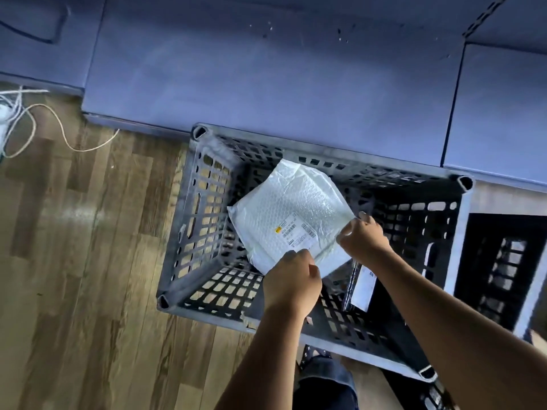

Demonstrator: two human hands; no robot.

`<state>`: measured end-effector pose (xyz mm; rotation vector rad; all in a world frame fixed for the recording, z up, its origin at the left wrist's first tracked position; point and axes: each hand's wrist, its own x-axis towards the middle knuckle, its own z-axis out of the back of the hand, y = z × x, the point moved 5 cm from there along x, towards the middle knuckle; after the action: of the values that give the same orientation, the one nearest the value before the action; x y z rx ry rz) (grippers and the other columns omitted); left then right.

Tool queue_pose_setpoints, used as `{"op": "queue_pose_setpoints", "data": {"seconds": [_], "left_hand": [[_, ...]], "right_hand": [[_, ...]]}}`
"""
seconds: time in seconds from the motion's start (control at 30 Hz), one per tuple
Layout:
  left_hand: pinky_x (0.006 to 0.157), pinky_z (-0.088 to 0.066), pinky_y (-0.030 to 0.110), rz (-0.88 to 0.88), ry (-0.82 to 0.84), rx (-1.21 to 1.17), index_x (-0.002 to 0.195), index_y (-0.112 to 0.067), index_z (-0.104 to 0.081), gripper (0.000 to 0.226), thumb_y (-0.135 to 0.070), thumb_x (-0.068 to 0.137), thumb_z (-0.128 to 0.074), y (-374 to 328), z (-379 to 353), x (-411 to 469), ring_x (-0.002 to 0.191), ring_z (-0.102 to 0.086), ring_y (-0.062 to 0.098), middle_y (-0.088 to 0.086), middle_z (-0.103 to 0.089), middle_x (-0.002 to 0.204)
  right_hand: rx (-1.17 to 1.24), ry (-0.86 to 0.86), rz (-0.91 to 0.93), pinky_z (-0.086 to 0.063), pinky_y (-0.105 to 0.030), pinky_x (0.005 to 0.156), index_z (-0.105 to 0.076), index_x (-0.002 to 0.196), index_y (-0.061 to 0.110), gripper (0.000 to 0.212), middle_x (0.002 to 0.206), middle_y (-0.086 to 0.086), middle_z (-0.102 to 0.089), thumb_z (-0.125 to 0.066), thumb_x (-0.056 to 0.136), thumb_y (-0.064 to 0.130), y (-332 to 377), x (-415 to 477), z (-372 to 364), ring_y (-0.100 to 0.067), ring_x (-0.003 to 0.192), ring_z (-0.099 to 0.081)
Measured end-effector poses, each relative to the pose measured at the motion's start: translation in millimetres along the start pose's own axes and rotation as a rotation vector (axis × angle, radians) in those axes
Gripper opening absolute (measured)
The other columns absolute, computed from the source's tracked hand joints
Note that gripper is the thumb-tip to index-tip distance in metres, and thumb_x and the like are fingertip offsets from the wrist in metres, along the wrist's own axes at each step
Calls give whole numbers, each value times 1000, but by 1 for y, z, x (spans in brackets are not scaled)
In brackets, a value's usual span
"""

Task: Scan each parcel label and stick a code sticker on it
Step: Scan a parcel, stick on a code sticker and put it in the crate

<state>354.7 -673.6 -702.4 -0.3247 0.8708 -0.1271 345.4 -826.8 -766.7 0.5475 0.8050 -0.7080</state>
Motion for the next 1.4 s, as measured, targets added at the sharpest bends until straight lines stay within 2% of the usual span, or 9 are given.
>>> {"op": "queue_pose_setpoints", "data": {"seconds": [0.2,0.37,0.57,0.73,0.9,1.07,1.27,1.33,1.4], "left_hand": [[78,-46,31,19,-10,22,104,-20,-58,21,-22,93,-40,10,3,0,98,-59,20,-1,-60,109],[75,-47,28,4,-39,-19,104,-22,-59,21,-24,93,-42,4,14,-16,92,-61,16,-3,-62,105],[73,-47,28,-42,-191,-64,110,-20,-54,20,-21,93,-43,11,63,-53,94,-59,16,-4,-57,112],[92,-45,38,-6,-404,-234,128,-11,-47,46,-26,87,-62,28,126,-95,113,-53,27,9,-51,124],[106,-33,32,124,-363,-682,145,-10,-26,81,-37,83,-69,19,210,-141,133,-37,23,9,-30,148],[97,-39,35,111,-13,-1055,127,-17,-44,54,-37,83,-69,-21,279,-211,115,-53,19,3,-51,131],[90,-51,44,-63,-148,-1258,102,-10,-65,29,-18,75,-72,-55,328,-281,99,-67,25,6,-73,101],[88,-50,41,-108,-228,-1272,103,-7,-66,38,-22,68,-75,-59,341,-304,97,-68,24,7,-73,100],[91,-49,41,-146,-300,-1278,104,-3,-66,45,-22,64,-77,-60,354,-327,101,-66,29,11,-72,103]], "right_hand": [[17,61,57,-44,-39,94,-27,137,14,71,126,-13,-55,-67,81,30,11,-11,-3,-32,113,-53],[-131,56,248,-41,-28,70,-56,117,17,30,110,-11,-63,-49,88,14,33,-43,-12,-30,100,-60],[118,93,264,-33,-25,52,-56,95,21,24,83,-9,-61,-44,88,1,22,-98,44,-26,71,-55],[588,205,178,-42,-18,76,-47,128,20,38,118,-1,-59,-54,93,6,19,-171,141,-11,92,-57],[807,236,240,-47,-11,61,-65,93,12,25,78,4,-72,-51,88,-8,41,-255,234,-9,71,-67],[905,309,281,-50,-18,56,-69,89,13,23,86,-4,-72,-54,87,-5,58,-336,289,-11,69,-69],[920,347,375,-47,-15,46,-64,91,13,20,71,4,-73,-51,91,-2,70,-416,325,-7,60,-69],[871,352,425,-53,-17,57,-64,101,12,15,81,3,-74,-57,90,5,70,-441,332,-7,71,-71],[848,380,502,-53,-35,88,-60,116,9,35,103,-5,-73,-68,83,17,69,-457,337,-19,96,-69]]}}
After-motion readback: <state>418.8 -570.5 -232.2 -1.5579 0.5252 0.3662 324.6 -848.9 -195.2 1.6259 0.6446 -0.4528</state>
